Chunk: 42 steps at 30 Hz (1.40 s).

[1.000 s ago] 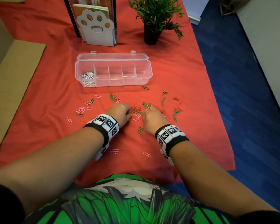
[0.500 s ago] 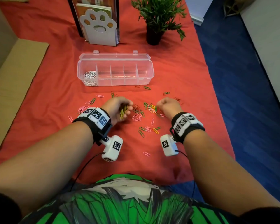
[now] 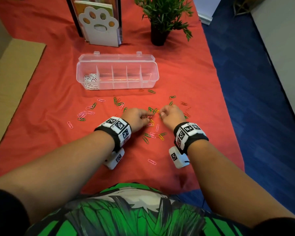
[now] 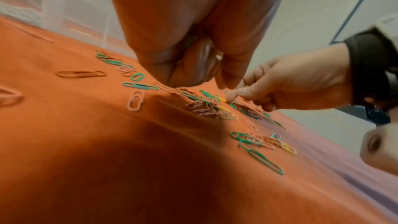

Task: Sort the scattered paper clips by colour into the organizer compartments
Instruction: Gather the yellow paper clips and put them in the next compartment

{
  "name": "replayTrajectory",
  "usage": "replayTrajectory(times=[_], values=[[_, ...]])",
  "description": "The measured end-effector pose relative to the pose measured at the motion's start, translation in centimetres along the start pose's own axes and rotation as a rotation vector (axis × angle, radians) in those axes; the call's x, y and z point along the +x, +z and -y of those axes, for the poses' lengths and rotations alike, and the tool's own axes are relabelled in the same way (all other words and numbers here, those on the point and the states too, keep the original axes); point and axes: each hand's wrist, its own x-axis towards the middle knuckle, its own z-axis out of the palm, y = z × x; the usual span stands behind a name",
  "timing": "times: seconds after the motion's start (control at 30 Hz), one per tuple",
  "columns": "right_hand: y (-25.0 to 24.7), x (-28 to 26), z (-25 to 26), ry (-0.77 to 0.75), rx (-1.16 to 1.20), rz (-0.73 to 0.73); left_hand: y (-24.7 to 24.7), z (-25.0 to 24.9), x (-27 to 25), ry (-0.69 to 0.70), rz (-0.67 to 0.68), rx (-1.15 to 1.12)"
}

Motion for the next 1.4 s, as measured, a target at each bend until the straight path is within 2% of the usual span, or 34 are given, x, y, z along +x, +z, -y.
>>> replayTrajectory(times=[0.1,0.3,0.37,0.47,0.57,0.63,0.73,0.83,0.9,0.97,1.03,1.1,1.17,1.2,1.3,1.4], values=[[-0.1,0.1,-0.4,0.036,-0.007,-0.046,0.2,0.4,0.2,0.003,-0.039,0.153],[-0.8,0.8,-0.5,0.036,0.017,-0.074,-1.0,0.8,0.3,-0.031,-0.219,0.196],[-0.7,1.1,-0.2,0.015,-0.008,-0.105,-0.9,0.2,0.2,0.013,-0.194,0.203],[-0.2,1.4,0.3,-0.017,-0.157,-0.087,0.1,-0.6,0.1,0.067,-0.081,0.267],[0.4,1.0,0.8,-0.06,-0.295,-0.044,0.9,-0.6,-0.1,0.063,-0.036,0.344],[0.6,0.8,0.9,-0.105,-0.294,-0.038,1.1,-0.3,-0.1,0.066,-0.02,0.362],[-0.3,0.4,1.5,-0.061,-0.023,0.044,0.8,0.2,-0.2,0.053,-0.008,0.321],[-1.5,-0.8,1.8,0.177,0.697,0.233,0.2,0.4,-0.3,0.012,-0.061,0.246],[-1.9,-1.7,1.1,0.267,1.127,0.308,-0.3,0.7,-0.3,-0.036,-0.127,0.201],[-1.9,-2.5,0.1,0.304,1.326,0.373,-0.8,1.1,-0.3,-0.086,-0.208,0.155],[-1.7,-3.1,-0.4,0.324,1.372,0.395,-1.0,1.3,-0.3,-0.077,-0.257,0.124],[-1.1,-3.4,-0.5,0.36,1.269,0.362,-0.5,1.1,-0.3,-0.003,-0.194,0.156],[-0.4,-3.6,-0.6,0.383,0.975,0.292,0.4,0.5,-0.3,0.065,-0.096,0.237],[-0.1,-3.8,-0.7,0.353,0.753,0.264,0.9,0.2,-0.3,0.084,-0.057,0.286],[0.2,-4.9,-0.9,0.146,0.062,0.196,1.9,-0.4,-0.5,0.116,-0.013,0.424],[1.3,-6.5,-0.8,-0.021,-0.262,0.129,2.0,-0.7,-0.6,0.122,-0.003,0.466]])
